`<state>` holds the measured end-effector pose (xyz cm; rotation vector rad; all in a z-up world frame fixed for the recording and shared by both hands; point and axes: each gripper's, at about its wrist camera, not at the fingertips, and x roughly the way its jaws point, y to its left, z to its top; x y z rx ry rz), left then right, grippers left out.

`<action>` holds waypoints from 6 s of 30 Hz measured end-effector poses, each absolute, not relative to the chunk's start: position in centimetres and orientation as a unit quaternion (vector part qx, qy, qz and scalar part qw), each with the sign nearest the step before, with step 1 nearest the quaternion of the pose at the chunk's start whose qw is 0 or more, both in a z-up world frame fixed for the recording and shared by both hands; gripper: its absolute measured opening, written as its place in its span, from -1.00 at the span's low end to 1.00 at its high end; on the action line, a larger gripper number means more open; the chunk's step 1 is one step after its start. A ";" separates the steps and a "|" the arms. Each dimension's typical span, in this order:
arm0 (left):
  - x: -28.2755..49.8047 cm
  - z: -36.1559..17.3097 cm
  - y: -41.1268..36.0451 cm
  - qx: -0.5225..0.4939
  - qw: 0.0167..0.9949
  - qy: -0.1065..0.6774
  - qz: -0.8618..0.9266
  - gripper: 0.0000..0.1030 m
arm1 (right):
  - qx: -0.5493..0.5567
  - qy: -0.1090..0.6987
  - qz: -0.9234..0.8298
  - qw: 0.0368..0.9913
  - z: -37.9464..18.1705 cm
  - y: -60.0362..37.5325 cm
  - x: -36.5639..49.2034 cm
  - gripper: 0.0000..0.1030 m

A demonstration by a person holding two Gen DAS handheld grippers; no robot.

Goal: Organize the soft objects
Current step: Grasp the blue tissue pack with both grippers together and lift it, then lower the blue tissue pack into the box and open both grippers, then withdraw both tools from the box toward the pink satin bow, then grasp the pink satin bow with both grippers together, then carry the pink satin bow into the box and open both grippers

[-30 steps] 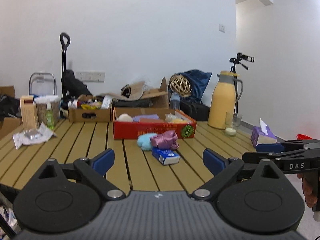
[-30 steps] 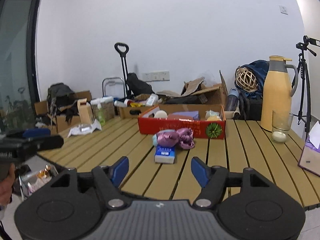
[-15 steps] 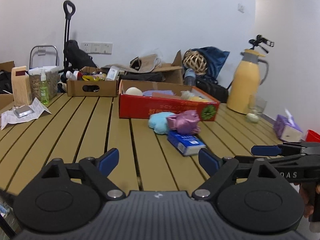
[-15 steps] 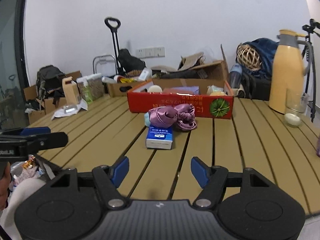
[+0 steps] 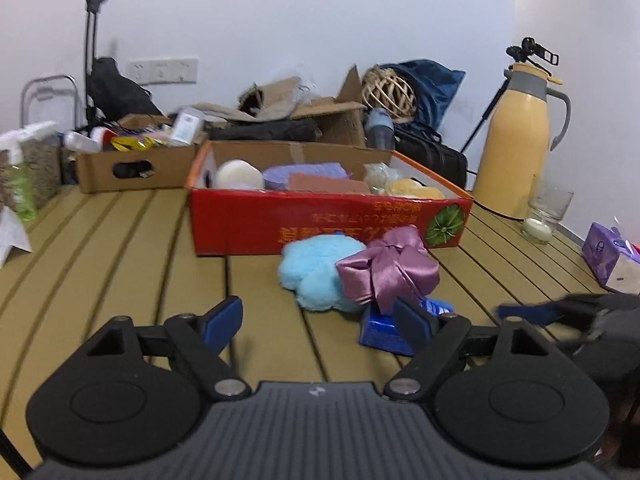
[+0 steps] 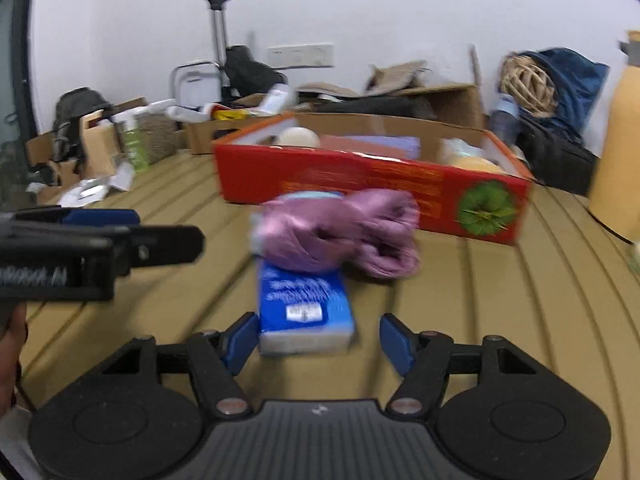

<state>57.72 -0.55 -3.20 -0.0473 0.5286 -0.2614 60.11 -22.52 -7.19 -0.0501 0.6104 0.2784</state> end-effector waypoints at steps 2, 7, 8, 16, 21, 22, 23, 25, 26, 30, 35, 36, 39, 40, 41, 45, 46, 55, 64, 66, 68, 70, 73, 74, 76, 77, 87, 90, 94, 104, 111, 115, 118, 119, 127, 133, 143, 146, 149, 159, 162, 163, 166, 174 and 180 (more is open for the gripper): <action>58.8 -3.7 -1.3 -0.039 0.946 0.281 -0.155 0.59 | -0.002 0.293 0.085 0.952 -7.0 -25.6 60.2 0.23; 60.6 -5.2 -2.7 -0.096 0.920 0.321 -0.201 0.24 | 0.145 0.305 0.152 0.929 -7.4 -29.3 61.5 0.09; 61.1 -5.4 -2.8 -0.103 0.918 0.328 -0.201 0.08 | 0.163 0.316 0.177 0.918 -7.6 -29.0 62.2 -0.01; 62.5 -6.7 -2.6 -0.165 0.901 0.348 -0.198 -0.29 | 0.200 0.328 0.192 0.903 -9.3 -26.4 64.9 -0.45; 62.7 -7.0 -1.3 -0.213 0.884 0.361 -0.207 -0.39 | 0.197 0.319 0.187 0.908 -9.5 -26.2 64.8 -0.46; 62.5 -7.0 -1.1 -0.221 0.881 0.364 -0.204 -0.40 | 0.197 0.319 0.186 0.908 -9.4 -26.2 64.6 -0.48; 61.8 -6.8 -1.0 -0.227 0.880 0.368 -0.198 -0.43 | 0.199 0.320 0.185 0.908 -9.4 -26.2 64.3 -0.52; 59.5 -6.5 -1.1 -0.240 0.877 0.368 -0.194 -0.43 | 0.193 0.326 0.180 0.908 -8.9 -26.2 62.7 -0.58; 57.9 -6.4 -1.1 -0.248 0.875 0.369 -0.192 -0.43 | 0.183 0.326 0.176 0.911 -8.5 -26.0 61.4 -0.62; 51.2 -5.8 -1.5 -0.257 0.878 0.355 -0.192 -0.43 | 0.173 0.321 0.167 0.916 -7.9 -26.2 54.7 -0.63; 46.9 -3.1 -2.6 -0.235 0.897 0.306 -0.214 -0.43 | 0.152 0.279 0.161 0.934 -5.2 -26.9 48.0 -0.63; 46.7 -2.5 -2.7 -0.237 0.899 0.299 -0.217 -0.43 | 0.150 0.269 0.162 0.938 -4.5 -27.1 47.5 -0.63; 47.4 -1.0 -3.1 -0.233 0.901 0.285 -0.228 -0.43 | 0.146 0.245 0.161 0.945 -2.6 -27.6 47.1 -0.63; 48.3 -0.2 -3.2 -0.228 0.903 0.279 -0.233 -0.43 | 0.146 0.238 0.163 0.946 -1.9 -27.8 47.4 -0.63; 49.1 0.4 -3.3 -0.223 0.905 0.273 -0.237 -0.43 | 0.147 0.231 0.164 0.948 -1.3 -28.0 47.9 -0.63; 55.2 3.6 -4.1 -0.199 0.915 0.249 -0.246 -0.43 | 0.144 0.211 0.169 0.952 1.2 -28.5 52.6 -0.63; 57.2 4.2 -4.2 -0.197 0.917 0.246 -0.245 -0.43 | 0.150 0.212 0.172 0.950 1.9 -28.7 54.7 -0.63; 77.2 5.9 -5.2 -0.189 0.902 0.303 -0.243 -0.44 | 0.192 0.253 0.168 0.933 3.9 -30.0 75.0 -0.65; 86.9 -0.2 -6.1 -0.169 0.894 0.369 -0.189 -0.15 | 0.159 0.318 0.134 0.925 -1.3 -28.1 87.3 -0.68; 87.0 -0.5 -5.8 -0.160 0.894 0.369 -0.196 -0.11 | 0.141 0.321 0.120 0.929 -2.2 -27.4 88.0 -0.72; 86.5 -0.1 -5.4 -0.157 0.898 0.362 -0.197 -0.02 | 0.126 0.326 0.119 0.929 -2.8 -26.9 88.2 -0.72; 85.6 0.5 -4.9 -0.149 0.901 0.357 -0.197 -0.02 | 0.127 0.326 0.116 0.930 -2.8 -27.2 88.0 -0.72; 84.0 2.1 -4.3 -0.124 0.910 0.348 -0.190 -0.01 | 0.123 0.318 0.118 0.933 -1.6 -27.5 86.9 -0.70; 83.2 2.8 -4.0 -0.113 0.914 0.342 -0.185 -0.01 | 0.120 0.314 0.120 0.934 -1.0 -27.6 86.3 -0.70; 80.8 4.2 -3.4 -0.094 0.923 0.325 -0.183 0.00 | 0.106 0.307 0.126 0.937 0.5 -27.8 84.9 -0.69; 79.3 5.0 -3.0 -0.087 0.927 0.317 -0.183 0.00 | 0.098 0.301 0.128 0.940 1.4 -27.9 84.0 -0.69; 59.8 10.6 0.9 -0.010 0.962 0.220 -0.160 0.30 | 0.008 0.236 0.145 0.961 9.0 -29.3 68.1 -0.69; 53.2 10.4 1.9 -0.003 0.970 0.194 -0.148 0.35 | 0.005 0.220 0.163 0.962 9.7 -29.8 62.2 -0.69; 45.5 9.1 2.9 -0.014 0.977 0.170 -0.129 0.47 | -0.009 0.198 0.180 0.963 9.2 -29.3 54.3 -0.61; 30.7 5.1 3.4 -0.017 0.986 0.136 -0.095 0.90 | -0.061 0.153 0.228 0.960 4.7 -24.7 38.1 -0.01; 29.8 3.4 3.7 -0.005 0.985 0.154 -0.082 0.91 | -0.036 0.163 0.237 0.957 3.6 -22.9 35.3 0.02; 30.8 2.3 3.6 -0.025 0.982 0.164 -0.092 0.93 | -0.019 0.162 0.213 0.963 3.1 -23.5 36.3 0.06; 32.6 1.0 3.6 -0.034 0.979 0.182 -0.089 0.93 | 0.007 0.176 0.185 0.967 1.9 -24.5 38.4 0.05; 33.3 0.6 3.6 -0.036 0.978 0.187 -0.090 0.93 | 0.013 0.182 0.180 0.967 1.4 -24.8 39.1 0.05; 43.8 -0.1 3.3 -0.076 0.966 0.219 -0.114 0.78 | 0.046 0.231 0.156 0.959 -2.0 -25.8 48.2 0.05; 53.7 -1.2 1.0 -0.114 0.943 0.269 -0.163 0.74 | 0.029 0.254 0.172 0.951 -2.7 -25.2 57.2 0.05; 61.5 -5.6 -2.4 -0.102 0.924 0.321 -0.180 0.02 | 0.077 0.321 0.226 0.916 -7.0 -24.3 71.5 -0.24; 61.3 -5.5 -2.8 -0.080 0.928 0.307 -0.198 -0.26 | 0.077 0.326 0.240 0.911 -7.9 -24.6 71.3 -0.57; 61.2 -5.2 -3.2 -0.078 0.925 0.305 -0.212 -0.47 | 0.078 0.325 0.245 0.910 -7.4 -25.1 71.0 -0.70; 54.1 -5.0 -2.6 -0.120 0.909 0.309 -0.253 -0.64 | 0.100 0.283 0.186 0.935 -5.9 -26.2 61.2 -0.75; 50.9 -4.9 -2.8 -0.118 0.912 0.304 -0.249 -0.71 | 0.128 0.295 0.158 0.934 -6.9 -26.8 56.5 -0.77; 50.1 -4.4 -2.7 -0.121 0.913 0.296 -0.254 -0.73 | 0.125 0.293 0.159 0.935 -6.8 -26.9 55.2 -0.78; 48.0 -2.6 -2.6 -0.113 0.920 0.269 -0.262 -0.75 | 0.117 0.275 0.160 0.941 -5.0 -26.9 52.7 -0.78; 47.5 3.6 -1.1 -0.104 0.936 0.194 -0.274 -0.78 | 0.103 0.209 0.184 0.955 0.4 -25.6 51.0 -0.79; 57.6 8.6 0.5 -0.092 0.936 0.170 -0.295 -0.78 | 0.119 0.167 0.207 0.957 5.9 -25.2 59.3 -0.79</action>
